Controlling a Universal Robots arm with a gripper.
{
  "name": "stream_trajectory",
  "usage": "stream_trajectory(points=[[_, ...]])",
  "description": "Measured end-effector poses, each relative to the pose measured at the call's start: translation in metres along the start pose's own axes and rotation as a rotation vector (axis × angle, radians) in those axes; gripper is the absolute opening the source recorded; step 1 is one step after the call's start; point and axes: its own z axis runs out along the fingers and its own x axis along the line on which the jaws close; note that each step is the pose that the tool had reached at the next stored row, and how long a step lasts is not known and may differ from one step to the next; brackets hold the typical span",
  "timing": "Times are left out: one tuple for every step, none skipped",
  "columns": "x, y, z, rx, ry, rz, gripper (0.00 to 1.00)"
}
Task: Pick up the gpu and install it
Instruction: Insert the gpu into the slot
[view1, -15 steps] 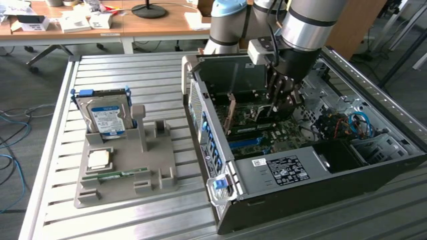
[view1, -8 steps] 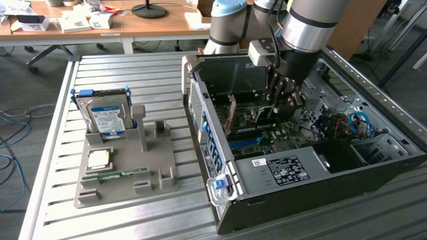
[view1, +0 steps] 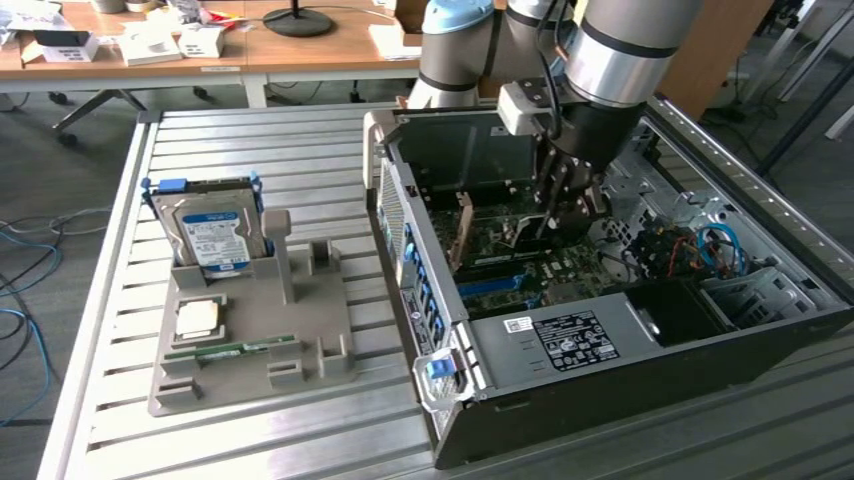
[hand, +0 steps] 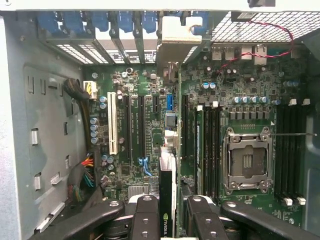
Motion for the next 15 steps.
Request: stream_trajectory(points=[[0.0, 0.0, 0.0005, 0.0, -0.0002, 0.0, 0.26], [0.0001, 0.0001, 0.0012, 0.0, -0.0002, 0.0, 0.26], [0.0001, 0.0001, 0.0019, 0.0, -0.0002, 0.0, 0.26], [0.0001, 0.0001, 0.0027, -0.0001, 0.0, 0.0, 0.26], [0.0001, 0.0002, 0.0035, -0.0001, -0.0002, 0.0, 0.26], [0.0002, 0.0003, 0.0041, 0.0, 0.0, 0.0, 0.26], [0.0002, 0.0003, 0.0042, -0.0002, 0.0002, 0.0, 0.26], [0.0002, 0.0003, 0.0043, -0.0001, 0.0001, 0.0, 0.26], [0.0002, 0.0003, 0.0042, -0.0001, 0.0002, 0.0, 0.26], [0.0002, 0.0003, 0.0043, -0.0001, 0.0001, 0.0, 0.26], [0.0002, 0.0006, 0.0044, -0.0001, 0.0, 0.0, 0.26], [0.0003, 0.0015, 0.0046, 0.0, -0.0001, 0.0, 0.26], [0.0003, 0.0026, 0.0047, 0.0001, -0.0002, 0.0, 0.26], [0.0003, 0.0041, 0.0049, 0.0002, -0.0003, 0.0, 0.26], [0.0004, 0.0059, 0.0049, 0.0004, -0.0003, 0.0, 0.26]])
